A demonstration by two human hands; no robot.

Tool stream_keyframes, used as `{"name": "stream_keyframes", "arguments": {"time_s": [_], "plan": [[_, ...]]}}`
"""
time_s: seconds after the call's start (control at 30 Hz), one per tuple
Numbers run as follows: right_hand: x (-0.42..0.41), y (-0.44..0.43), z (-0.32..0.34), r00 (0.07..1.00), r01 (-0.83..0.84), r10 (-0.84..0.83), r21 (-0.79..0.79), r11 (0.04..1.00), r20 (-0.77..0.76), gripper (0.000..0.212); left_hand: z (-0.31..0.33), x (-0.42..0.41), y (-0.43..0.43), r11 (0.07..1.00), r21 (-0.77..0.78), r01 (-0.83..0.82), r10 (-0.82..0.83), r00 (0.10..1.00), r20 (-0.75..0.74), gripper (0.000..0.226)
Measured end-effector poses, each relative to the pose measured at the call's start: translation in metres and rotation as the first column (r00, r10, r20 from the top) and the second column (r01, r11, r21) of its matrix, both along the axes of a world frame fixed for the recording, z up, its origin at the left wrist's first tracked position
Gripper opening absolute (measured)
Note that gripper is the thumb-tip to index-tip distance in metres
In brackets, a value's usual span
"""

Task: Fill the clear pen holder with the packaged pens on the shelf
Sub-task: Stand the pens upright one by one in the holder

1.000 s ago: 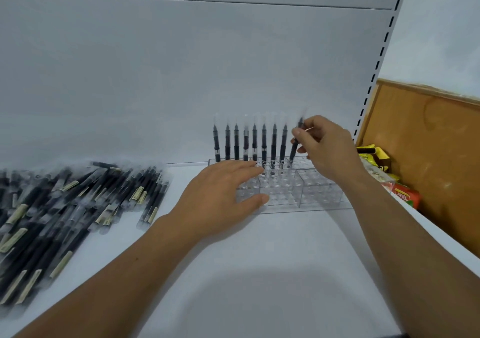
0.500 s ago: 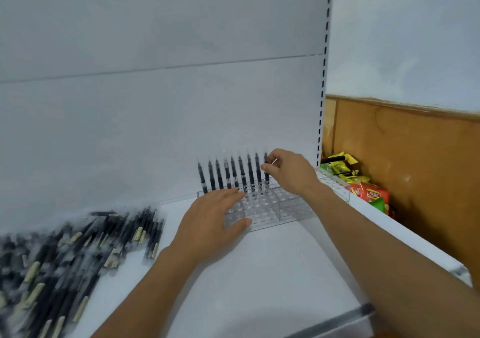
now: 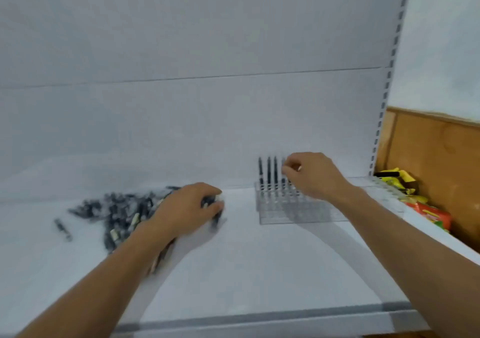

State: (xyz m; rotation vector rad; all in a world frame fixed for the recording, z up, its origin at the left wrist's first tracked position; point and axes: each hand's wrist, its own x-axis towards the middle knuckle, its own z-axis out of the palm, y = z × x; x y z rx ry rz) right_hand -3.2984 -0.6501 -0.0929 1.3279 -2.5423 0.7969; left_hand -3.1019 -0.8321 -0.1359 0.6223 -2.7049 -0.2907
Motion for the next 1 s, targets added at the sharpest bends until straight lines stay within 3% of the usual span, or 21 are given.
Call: {"name": "stream_keyframes", "arguments": {"time_s": [0.1,0.2,0.3,0.4,0.53,0.73,0.87,1.0], "plan": [[0.053,-0.042,-0.026,0.968,-0.251,0.251,0.071,0.965,0.002,0.025,-0.006,0.029,-0.019,0.996,-0.02,-0.084,0.086,0.99,0.113,0.034],[0.088,-0.079,-0.06,0.927,-0.363,0.375,0.224,0.904,-0.01,0.024,-0.018,0.045,-0.027,0.991,-0.036,-0.126,0.13,0.977,0.171,0.023],[0.093,-0.1,-0.083,0.927,-0.356,0.374,0.272,0.894,-0.016,0.018,-0.024,0.05,-0.029,0.989,-0.046,-0.142,0.148,0.978,0.15,0.035],[0.085,-0.11,-0.091,0.933,-0.341,0.358,0.235,0.91,-0.035,0.027,-0.02,0.043,-0.029,0.988,-0.059,-0.142,0.147,0.985,0.092,0.038],[0.073,-0.107,-0.087,0.939,-0.342,0.333,0.175,0.923,0.083,0.023,-0.014,0.02,-0.036,0.976,-0.108,-0.191,0.195,0.98,0.027,0.03],[0.071,-0.101,-0.085,0.942,-0.333,0.325,0.105,0.937,0.088,0.018,-0.01,-0.023,-0.046,0.948,-0.088,-0.305,0.317,0.923,0.218,0.031],[0.072,-0.1,-0.082,0.956,-0.294,0.29,0.159,0.942,0.045,0.012,-0.003,-0.035,-0.053,0.93,-0.037,-0.365,0.358,0.878,0.318,0.041],[0.075,-0.097,-0.078,0.957,-0.287,0.287,0.215,0.934,0.031,0.021,0.01,-0.045,-0.052,0.908,0.017,-0.418,0.372,0.824,0.428,0.052]]}}
